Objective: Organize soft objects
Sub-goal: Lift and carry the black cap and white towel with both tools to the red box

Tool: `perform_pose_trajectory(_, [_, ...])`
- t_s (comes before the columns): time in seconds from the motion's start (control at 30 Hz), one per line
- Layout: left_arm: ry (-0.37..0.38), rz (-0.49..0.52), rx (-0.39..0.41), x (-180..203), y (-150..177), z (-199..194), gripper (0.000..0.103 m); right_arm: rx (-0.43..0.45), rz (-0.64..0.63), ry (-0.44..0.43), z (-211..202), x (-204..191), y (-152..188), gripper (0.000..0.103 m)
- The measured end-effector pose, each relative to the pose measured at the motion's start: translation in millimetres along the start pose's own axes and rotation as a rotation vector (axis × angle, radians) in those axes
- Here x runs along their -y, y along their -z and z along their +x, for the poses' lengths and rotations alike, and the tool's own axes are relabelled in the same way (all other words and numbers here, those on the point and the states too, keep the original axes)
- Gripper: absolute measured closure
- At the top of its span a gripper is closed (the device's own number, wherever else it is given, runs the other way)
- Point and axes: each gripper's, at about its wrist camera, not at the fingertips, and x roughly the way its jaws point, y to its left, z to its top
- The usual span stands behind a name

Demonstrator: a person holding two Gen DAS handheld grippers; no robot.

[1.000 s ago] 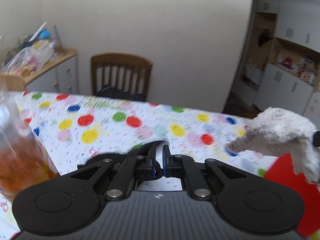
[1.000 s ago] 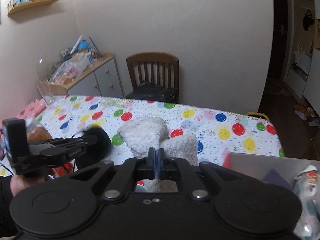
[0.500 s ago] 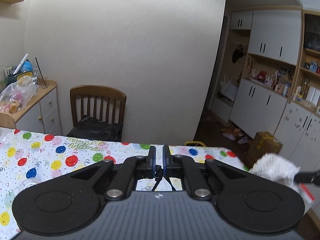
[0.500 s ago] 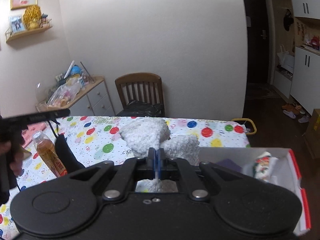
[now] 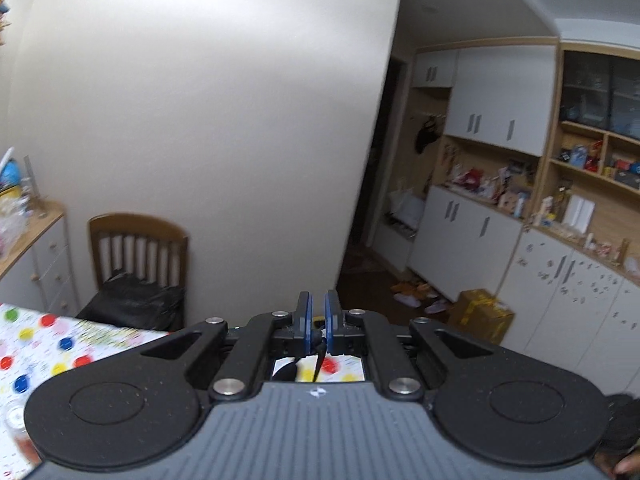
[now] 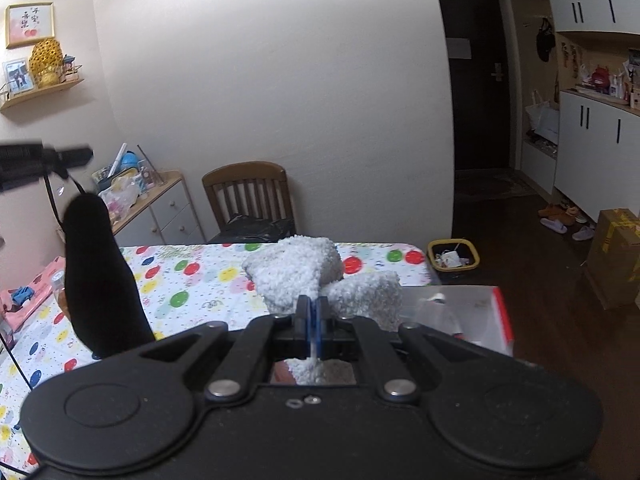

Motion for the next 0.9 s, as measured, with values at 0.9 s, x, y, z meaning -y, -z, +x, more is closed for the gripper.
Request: perform_pose_trajectory(0.9, [0.138, 0.030, -0.215, 165, 53, 116, 0.097, -0.117, 0.034, 0.043, 13, 84, 27, 0.102])
